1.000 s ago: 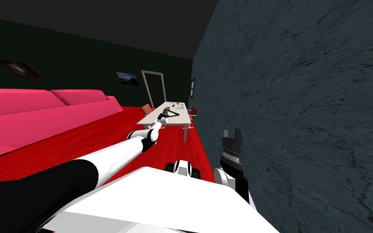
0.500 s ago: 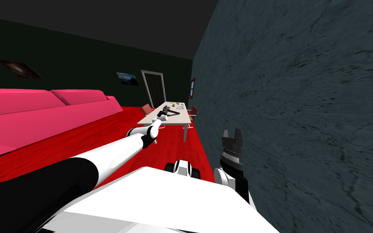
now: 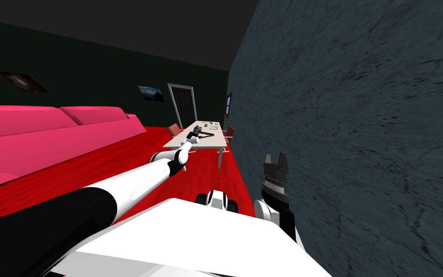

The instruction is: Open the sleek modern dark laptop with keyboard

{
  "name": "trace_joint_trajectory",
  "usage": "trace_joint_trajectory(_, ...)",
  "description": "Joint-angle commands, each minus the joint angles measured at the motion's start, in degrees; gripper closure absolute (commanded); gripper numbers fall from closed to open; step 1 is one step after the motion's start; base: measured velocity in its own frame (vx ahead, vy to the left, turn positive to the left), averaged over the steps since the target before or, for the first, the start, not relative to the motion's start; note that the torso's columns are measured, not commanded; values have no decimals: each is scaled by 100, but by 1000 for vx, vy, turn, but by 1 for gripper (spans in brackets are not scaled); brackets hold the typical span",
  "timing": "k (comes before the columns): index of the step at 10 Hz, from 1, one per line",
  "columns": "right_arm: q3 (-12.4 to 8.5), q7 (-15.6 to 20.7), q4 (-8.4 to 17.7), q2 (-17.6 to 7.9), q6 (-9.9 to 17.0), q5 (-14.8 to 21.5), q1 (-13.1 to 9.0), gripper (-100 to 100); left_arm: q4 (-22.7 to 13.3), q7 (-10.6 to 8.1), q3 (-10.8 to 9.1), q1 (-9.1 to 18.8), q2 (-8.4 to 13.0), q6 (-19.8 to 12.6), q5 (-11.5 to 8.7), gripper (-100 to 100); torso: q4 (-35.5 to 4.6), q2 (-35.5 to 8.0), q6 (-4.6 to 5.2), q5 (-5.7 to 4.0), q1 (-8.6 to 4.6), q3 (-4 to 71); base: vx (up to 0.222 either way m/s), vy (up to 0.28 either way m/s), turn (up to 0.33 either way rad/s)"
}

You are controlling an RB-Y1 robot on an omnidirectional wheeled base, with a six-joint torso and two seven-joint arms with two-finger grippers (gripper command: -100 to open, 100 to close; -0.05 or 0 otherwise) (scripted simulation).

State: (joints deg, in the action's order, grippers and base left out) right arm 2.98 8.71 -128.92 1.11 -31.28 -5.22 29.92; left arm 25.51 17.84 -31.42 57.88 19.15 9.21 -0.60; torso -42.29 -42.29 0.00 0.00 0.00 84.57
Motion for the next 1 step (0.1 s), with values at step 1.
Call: trace_joint_trajectory(1, 0, 0, 0, 0, 0, 0, 0, 0, 0, 0, 0, 0, 0, 0, 0, 0, 0, 0, 0, 0, 0, 0, 0, 0, 0)
